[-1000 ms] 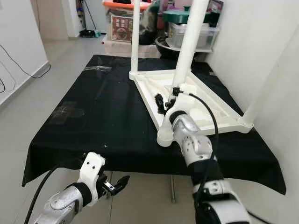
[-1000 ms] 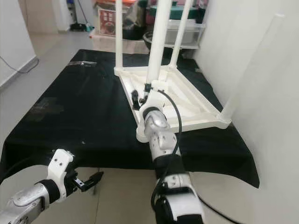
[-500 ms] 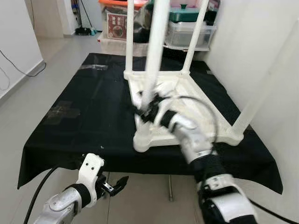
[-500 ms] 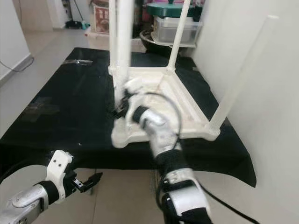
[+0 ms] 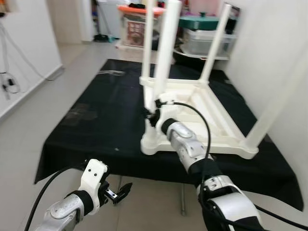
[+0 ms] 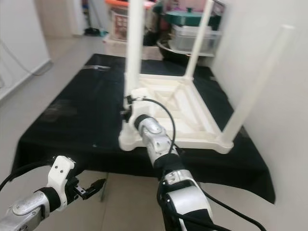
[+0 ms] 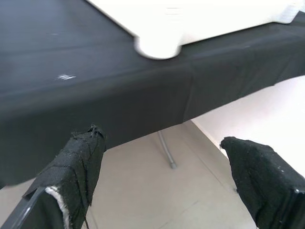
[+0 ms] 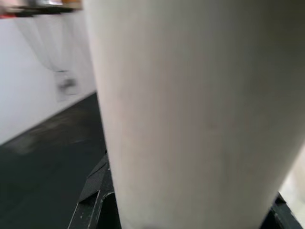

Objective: Building children table

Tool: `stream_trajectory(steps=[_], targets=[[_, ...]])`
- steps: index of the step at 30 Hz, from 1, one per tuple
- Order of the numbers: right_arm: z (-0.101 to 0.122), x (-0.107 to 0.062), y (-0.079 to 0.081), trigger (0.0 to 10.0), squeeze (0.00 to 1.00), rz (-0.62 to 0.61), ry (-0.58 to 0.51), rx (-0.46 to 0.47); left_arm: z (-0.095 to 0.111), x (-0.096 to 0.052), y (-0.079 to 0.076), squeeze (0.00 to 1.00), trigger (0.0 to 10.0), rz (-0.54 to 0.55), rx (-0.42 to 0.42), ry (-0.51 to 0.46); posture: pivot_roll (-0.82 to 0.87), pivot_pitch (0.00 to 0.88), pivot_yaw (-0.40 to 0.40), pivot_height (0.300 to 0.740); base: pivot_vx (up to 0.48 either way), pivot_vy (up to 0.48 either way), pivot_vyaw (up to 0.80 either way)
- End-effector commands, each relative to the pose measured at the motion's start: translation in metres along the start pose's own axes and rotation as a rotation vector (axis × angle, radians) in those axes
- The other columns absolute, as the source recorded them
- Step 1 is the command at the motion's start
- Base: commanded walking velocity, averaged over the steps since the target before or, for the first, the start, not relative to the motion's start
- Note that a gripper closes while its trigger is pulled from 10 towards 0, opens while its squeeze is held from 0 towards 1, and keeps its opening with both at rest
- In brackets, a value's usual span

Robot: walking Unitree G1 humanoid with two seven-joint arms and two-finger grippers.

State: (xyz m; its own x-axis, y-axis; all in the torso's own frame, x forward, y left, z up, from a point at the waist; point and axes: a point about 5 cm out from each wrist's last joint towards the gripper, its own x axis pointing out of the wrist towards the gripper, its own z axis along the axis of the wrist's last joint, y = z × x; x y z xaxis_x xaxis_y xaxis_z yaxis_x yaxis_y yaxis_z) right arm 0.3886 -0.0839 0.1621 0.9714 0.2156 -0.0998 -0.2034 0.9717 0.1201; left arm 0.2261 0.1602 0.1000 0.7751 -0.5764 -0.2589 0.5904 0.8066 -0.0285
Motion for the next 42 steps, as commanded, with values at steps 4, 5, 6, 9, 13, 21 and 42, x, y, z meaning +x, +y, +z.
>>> stream_trajectory(steps=[4, 5, 6, 9, 13, 21, 42], targets=[[-0.051, -0.029, -0.080, 0.0, 0.00, -0.532, 0.204, 0.081, 0.001, 0.005, 0.000, 0.00, 10.0, -0.011, 0.004, 0.002, 0.12, 0.000, -0.094, 0.740, 0.000, 0.000, 0.00], [-0.051, -0.029, -0.080, 0.0, 0.00, -0.532, 0.204, 0.081, 0.001, 0.005, 0.000, 0.00, 10.0, -0.011, 0.004, 0.002, 0.12, 0.000, -0.094, 0.740, 0.000, 0.000, 0.00], [-0.051, -0.034, -0.085, 0.0, 0.00, -0.591, 0.205, 0.075, 0.001, 0.005, 0.000, 0.00, 10.0, -0.012, 0.003, 0.002, 0.12, 0.000, -0.097, 0.740, 0.000, 0.000, 0.00], [-0.053, -0.035, -0.083, 1.7, 0.00, -0.633, 0.221, 0.068, 0.000, 0.003, -0.001, 0.00, 10.0, -0.012, 0.000, 0.004, 0.12, 0.000, -0.099, 0.740, 0.000, 0.000, 0.00], [-0.049, -0.027, -0.056, 10.0, 1.00, -0.501, 0.201, 0.110, -0.001, 0.003, -0.002, 0.00, 10.0, -0.009, -0.005, 0.004, 0.11, 0.000, -0.098, 0.740, 0.000, 0.000, 0.00], [-0.024, -0.012, -0.031, 10.0, 1.00, -0.286, 0.103, 0.120, 0.001, 0.005, -0.002, 0.00, 10.0, -0.008, -0.002, -0.002, 0.12, 0.000, -0.099, 0.740, 0.000, 0.000, 0.00], [0.018, -0.001, 0.019, 5.8, 0.00, 0.566, -0.089, -0.178, -0.001, 0.004, -0.007, 0.00, 10.0, -0.015, -0.013, -0.007, 0.14, 0.000, -0.122, 0.740, 0.000, 0.000, 0.00]])
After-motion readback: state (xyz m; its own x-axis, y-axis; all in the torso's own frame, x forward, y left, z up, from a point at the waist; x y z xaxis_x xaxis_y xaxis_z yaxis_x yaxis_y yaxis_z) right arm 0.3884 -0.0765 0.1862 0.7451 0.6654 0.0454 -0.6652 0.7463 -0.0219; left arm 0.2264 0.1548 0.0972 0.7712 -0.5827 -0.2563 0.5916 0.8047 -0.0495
